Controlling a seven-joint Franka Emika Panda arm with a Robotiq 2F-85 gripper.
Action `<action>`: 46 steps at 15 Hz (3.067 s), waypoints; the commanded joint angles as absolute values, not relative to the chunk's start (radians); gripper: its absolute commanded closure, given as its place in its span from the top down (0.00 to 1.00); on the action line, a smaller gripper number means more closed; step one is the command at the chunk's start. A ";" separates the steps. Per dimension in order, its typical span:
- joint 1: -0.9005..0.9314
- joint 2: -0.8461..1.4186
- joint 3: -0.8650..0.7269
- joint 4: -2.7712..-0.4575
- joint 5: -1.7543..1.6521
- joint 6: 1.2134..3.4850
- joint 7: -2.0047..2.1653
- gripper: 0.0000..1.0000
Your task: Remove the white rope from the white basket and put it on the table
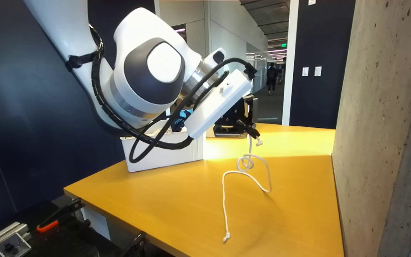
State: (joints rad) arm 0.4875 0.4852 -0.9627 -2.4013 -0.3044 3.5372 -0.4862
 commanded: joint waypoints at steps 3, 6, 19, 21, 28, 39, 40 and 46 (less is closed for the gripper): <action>0.399 0.353 -0.918 -2.529 -0.482 3.666 -0.665 0.01; 0.399 0.244 -0.926 -2.563 -0.611 3.607 -0.714 0.01; -0.059 0.495 -0.404 -2.272 -1.362 3.722 -0.206 0.01; -0.111 0.560 -0.337 -2.182 -1.452 3.705 -0.144 0.01; -0.159 0.738 -0.268 -1.894 -1.751 3.728 0.085 0.01; -0.108 0.941 -0.308 -1.545 -1.911 3.769 0.375 0.29; -0.108 0.950 -0.308 -1.527 -1.915 3.769 0.391 0.29; -0.054 0.855 -0.315 -1.637 -1.898 3.651 0.497 0.73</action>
